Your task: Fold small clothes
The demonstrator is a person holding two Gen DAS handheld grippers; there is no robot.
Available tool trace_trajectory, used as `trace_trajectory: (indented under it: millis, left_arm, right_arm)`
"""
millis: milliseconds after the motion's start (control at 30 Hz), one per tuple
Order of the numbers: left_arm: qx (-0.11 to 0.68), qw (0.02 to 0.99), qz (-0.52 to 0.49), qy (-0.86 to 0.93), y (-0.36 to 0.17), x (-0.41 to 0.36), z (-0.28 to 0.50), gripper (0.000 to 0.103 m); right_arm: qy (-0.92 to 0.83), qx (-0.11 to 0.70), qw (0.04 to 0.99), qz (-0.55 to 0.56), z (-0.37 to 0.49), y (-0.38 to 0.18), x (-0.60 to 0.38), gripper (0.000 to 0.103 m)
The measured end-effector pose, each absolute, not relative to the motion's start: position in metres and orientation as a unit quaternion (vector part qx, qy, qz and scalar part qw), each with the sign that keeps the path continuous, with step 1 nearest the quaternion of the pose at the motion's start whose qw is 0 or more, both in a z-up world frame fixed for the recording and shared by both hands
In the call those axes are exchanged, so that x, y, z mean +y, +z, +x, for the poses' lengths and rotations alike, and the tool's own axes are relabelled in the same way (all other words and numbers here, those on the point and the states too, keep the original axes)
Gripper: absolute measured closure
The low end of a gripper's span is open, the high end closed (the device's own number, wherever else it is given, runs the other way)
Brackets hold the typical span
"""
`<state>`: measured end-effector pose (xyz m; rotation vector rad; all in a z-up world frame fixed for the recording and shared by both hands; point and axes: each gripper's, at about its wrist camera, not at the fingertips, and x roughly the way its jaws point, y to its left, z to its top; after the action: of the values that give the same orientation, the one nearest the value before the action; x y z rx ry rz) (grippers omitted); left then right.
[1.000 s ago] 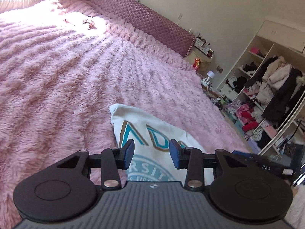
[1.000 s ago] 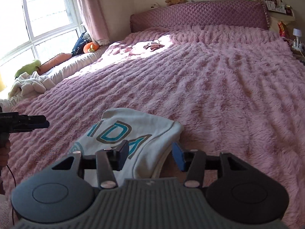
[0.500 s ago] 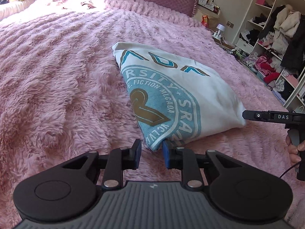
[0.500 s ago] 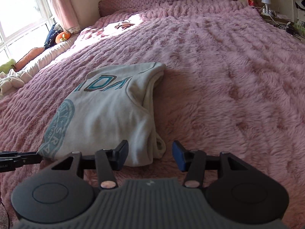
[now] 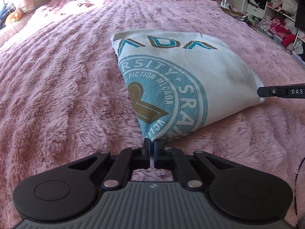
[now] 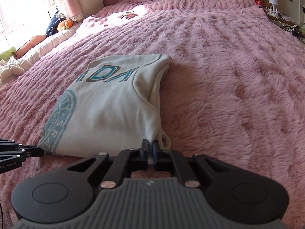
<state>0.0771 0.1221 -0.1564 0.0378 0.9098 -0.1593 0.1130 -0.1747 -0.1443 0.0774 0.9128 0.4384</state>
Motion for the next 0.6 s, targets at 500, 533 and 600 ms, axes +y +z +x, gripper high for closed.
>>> trace_trajectory:
  millis: [500, 533, 600]
  left_arm:
    - [0.375, 0.919, -0.069, -0.095, -0.101, 0.127, 0.071, 0.096]
    - [0.378, 0.918, -0.071, -0.091, -0.105, 0.125, 0.076, 0.096]
    - [0.393, 0.911, -0.088, -0.088, -0.117, 0.125, 0.086, 0.096]
  right_arm:
    - [0.258, 0.348, 0.898, 0.082, 0.115, -0.111, -0.168, 0.089]
    - [0.259, 0.354, 0.895, 0.080, 0.118, -0.116, -0.163, 0.089]
    - [0.246, 0.367, 0.895, 0.065, 0.123, -0.127, -0.155, 0.089]
